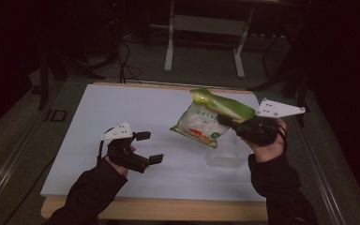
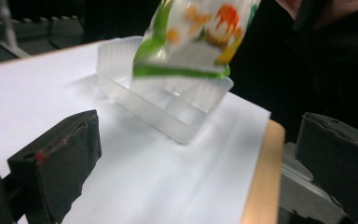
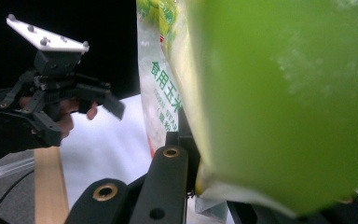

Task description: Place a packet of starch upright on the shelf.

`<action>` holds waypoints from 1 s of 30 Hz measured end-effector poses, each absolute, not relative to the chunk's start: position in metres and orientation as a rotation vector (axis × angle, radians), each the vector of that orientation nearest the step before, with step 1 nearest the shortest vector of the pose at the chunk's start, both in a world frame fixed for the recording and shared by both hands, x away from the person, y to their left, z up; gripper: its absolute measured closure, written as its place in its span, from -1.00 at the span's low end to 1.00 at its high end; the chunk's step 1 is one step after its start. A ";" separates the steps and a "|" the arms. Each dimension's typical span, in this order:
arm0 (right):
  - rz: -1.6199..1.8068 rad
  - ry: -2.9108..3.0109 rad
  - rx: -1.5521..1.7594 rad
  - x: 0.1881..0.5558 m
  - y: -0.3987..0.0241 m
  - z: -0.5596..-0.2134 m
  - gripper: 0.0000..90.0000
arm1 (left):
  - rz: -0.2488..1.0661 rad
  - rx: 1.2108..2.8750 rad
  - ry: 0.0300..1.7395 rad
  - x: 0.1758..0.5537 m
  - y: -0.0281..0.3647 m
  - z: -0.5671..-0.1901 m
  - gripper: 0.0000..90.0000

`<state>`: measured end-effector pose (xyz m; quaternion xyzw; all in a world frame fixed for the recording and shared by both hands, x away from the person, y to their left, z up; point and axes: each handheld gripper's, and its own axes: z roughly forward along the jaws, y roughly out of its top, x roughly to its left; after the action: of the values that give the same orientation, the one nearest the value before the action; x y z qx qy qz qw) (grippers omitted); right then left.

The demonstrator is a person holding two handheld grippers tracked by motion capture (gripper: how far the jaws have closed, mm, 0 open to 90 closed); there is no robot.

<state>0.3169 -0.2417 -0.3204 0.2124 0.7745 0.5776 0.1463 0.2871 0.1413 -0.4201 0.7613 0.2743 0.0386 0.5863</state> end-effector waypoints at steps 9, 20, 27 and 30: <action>1.647 2.200 0.612 0.321 -0.280 -0.311 0.94 | 0.181 1.827 0.611 0.279 0.150 -0.440 -0.98; 1.548 2.279 0.645 0.333 -0.322 -0.320 0.94 | 0.166 1.848 0.593 0.272 0.153 -0.468 -0.98; 1.434 2.402 0.674 0.344 -0.325 -0.330 0.94 | 0.168 1.797 0.631 0.271 0.159 -0.475 -0.98; 1.404 2.425 0.668 0.350 -0.322 -0.336 0.94 | 0.164 1.782 0.640 0.271 0.161 -0.477 -0.98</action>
<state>0.3500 -0.3218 -0.3360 0.2300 0.8346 0.4834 0.1299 0.2714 0.1607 -0.4773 0.7630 0.2739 0.0704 0.5813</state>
